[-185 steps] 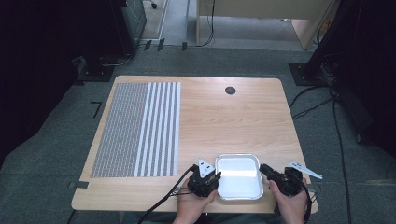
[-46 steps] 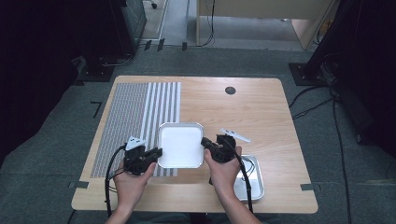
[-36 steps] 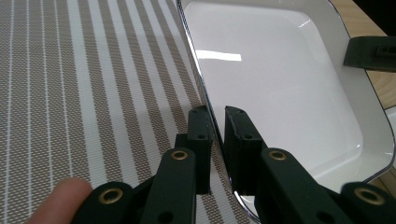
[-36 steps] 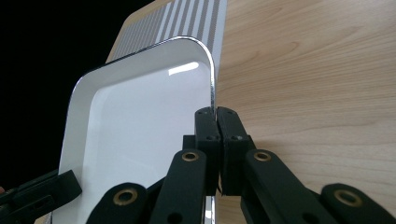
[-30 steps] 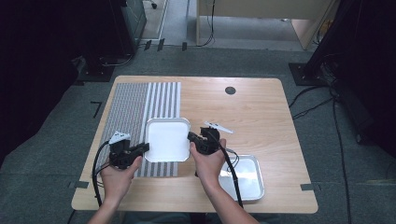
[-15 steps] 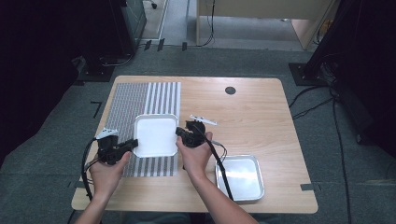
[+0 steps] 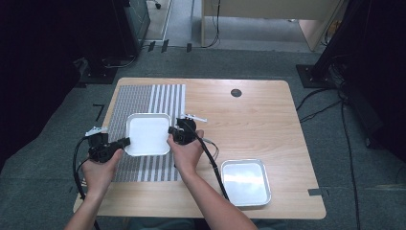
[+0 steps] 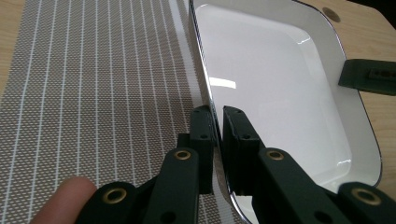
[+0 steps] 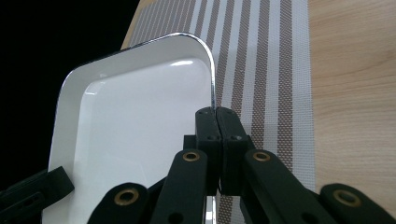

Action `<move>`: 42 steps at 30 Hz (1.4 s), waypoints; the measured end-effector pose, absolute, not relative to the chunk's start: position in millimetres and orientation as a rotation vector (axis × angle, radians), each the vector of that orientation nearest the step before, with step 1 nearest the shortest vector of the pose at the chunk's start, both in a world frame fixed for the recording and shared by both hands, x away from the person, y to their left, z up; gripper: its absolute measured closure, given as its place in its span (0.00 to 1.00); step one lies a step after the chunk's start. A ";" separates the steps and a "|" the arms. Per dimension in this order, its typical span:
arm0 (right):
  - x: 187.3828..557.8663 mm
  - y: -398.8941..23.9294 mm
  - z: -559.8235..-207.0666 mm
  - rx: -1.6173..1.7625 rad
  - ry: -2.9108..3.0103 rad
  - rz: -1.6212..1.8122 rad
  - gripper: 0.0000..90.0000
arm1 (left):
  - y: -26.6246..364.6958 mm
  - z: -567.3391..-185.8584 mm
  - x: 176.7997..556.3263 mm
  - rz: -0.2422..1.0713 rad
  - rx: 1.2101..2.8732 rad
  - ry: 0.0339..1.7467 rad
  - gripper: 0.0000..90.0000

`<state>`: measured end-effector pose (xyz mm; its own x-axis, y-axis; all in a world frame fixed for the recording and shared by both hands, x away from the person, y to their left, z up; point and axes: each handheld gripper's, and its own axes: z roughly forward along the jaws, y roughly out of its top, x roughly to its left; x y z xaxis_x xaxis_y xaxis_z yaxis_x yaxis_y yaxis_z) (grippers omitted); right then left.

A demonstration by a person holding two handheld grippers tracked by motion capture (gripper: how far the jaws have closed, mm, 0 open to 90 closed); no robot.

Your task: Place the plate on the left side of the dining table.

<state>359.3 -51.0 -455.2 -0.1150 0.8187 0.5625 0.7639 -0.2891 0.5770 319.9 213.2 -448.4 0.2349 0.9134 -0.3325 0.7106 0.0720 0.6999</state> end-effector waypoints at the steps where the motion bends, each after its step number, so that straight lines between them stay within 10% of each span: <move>1: 361.0 -48.8 -456.1 2.057 1.833 1.387 1.00 | 213.2 -448.4 319.9 0.311 1.686 1.526 0.93; 42: 437.3 -9.3 -503.4 2.079 1.762 1.228 1.00 | 228.7 -498.2 413.6 0.225 1.676 1.726 0.95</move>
